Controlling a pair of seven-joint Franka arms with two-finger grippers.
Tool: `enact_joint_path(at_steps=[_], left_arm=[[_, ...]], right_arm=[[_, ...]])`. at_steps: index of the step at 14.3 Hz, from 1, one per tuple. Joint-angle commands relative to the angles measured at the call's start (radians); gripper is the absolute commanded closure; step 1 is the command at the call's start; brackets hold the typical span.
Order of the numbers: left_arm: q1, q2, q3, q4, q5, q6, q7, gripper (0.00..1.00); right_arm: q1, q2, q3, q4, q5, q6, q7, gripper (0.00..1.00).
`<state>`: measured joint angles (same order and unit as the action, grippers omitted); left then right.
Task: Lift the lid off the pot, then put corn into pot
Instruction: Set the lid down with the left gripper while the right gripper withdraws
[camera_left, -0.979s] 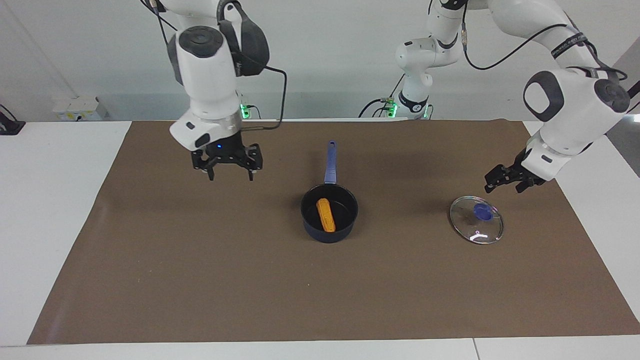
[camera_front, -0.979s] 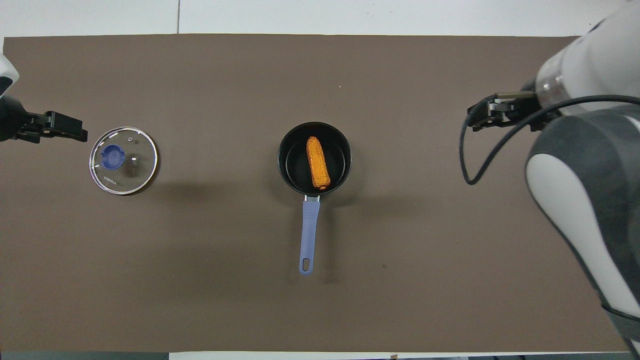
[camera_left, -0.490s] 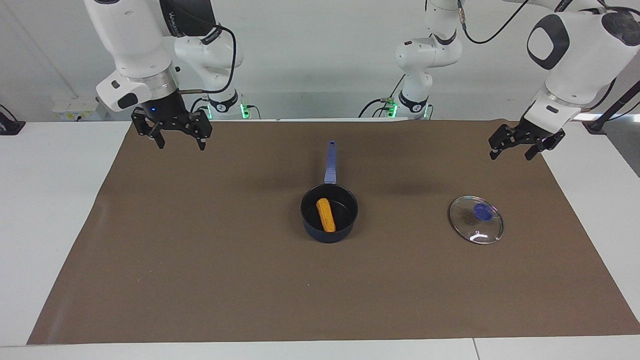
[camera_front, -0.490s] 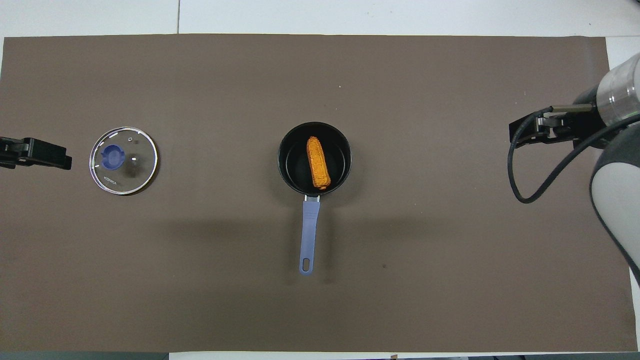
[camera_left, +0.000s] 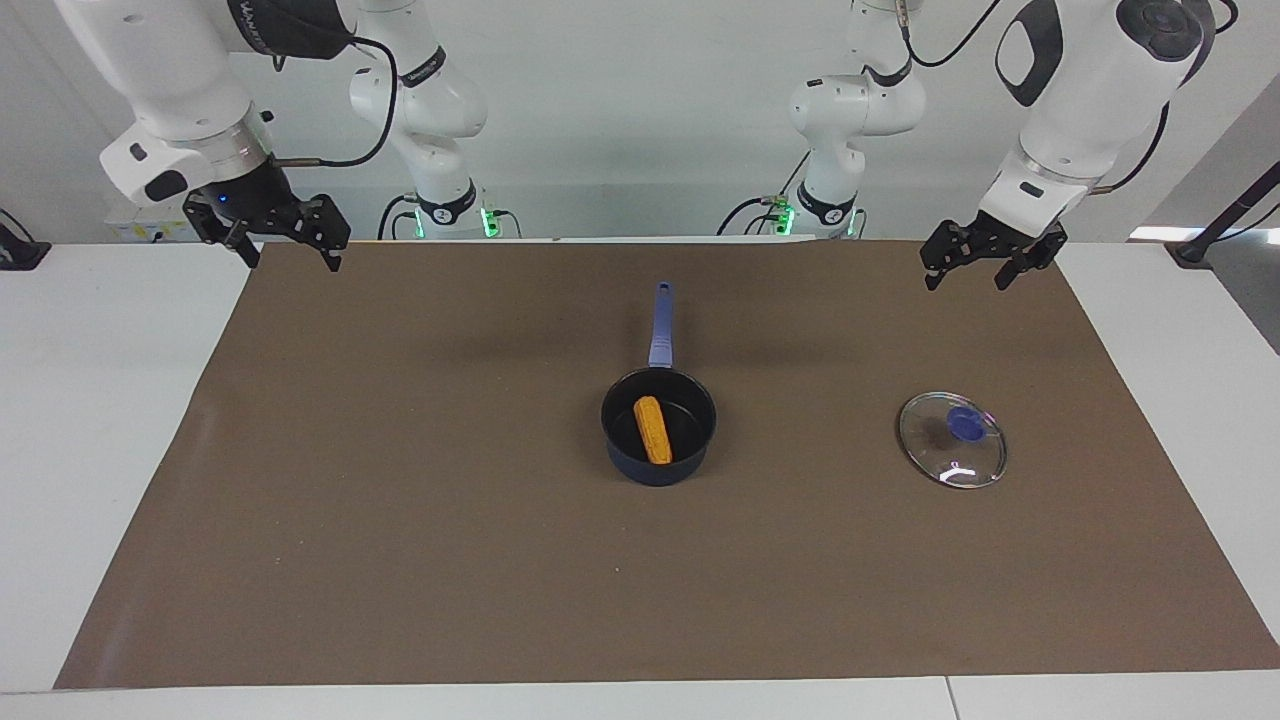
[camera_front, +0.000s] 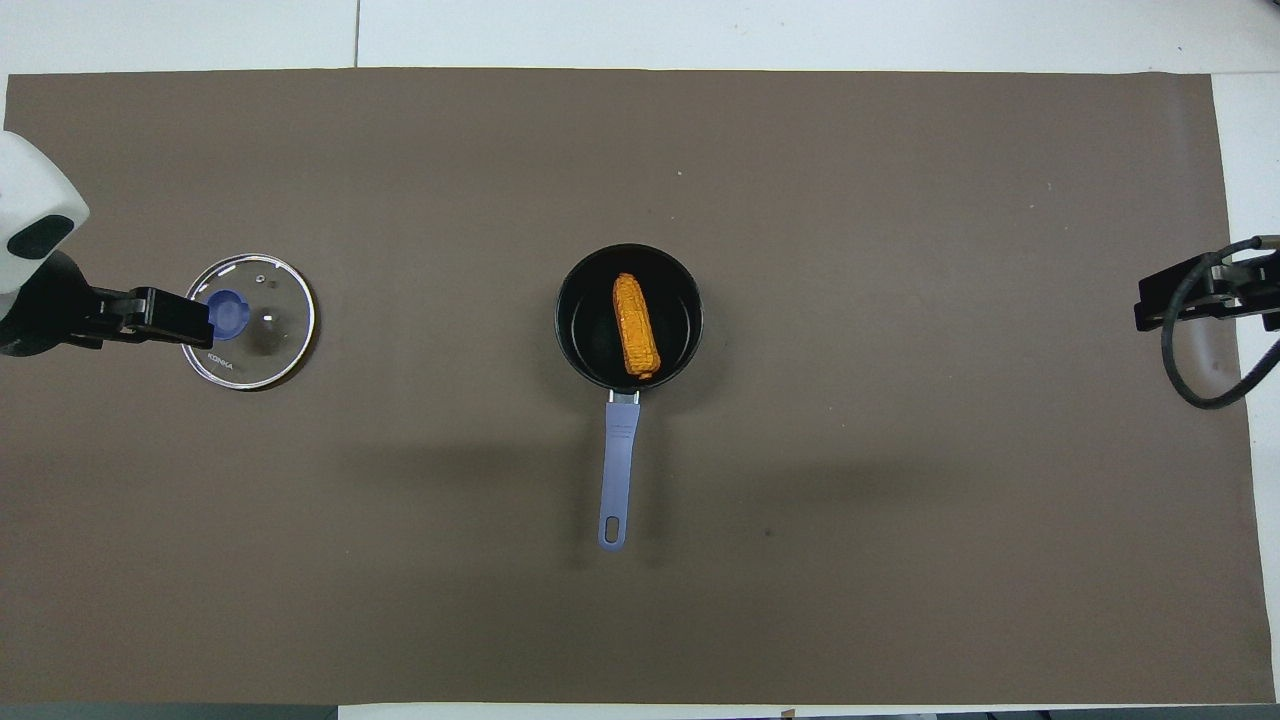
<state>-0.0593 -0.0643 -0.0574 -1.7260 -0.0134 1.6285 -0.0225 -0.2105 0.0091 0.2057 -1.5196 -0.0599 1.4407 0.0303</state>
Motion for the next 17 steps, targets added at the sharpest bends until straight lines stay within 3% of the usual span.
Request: enact_joint_path(at_steps=[1, 8, 12, 17], left_arm=[[-0.024, 0.003, 0.014, 0.034, 0.023, -0.041, -0.014, 0.0], [-0.024, 0.004, 0.014, 0.034, 0.015, -0.041, -0.014, 0.0], [-0.022, 0.004, 0.014, 0.034, 0.013, -0.042, -0.014, 0.0], [-0.019, 0.004, 0.014, 0.034, 0.012, -0.044, -0.014, 0.0]], right_arm=[[0.022, -0.024, -0.022, -0.031, 0.017, 0.041, -0.013, 0.0], [0.063, -0.018, -0.09, -0.031, 0.019, 0.015, -0.032, 0.0], [0.238, -0.024, -0.274, -0.047, 0.019, 0.0, -0.053, 0.0], [0.247, -0.021, -0.284, -0.051, 0.017, 0.021, -0.055, 0.0]])
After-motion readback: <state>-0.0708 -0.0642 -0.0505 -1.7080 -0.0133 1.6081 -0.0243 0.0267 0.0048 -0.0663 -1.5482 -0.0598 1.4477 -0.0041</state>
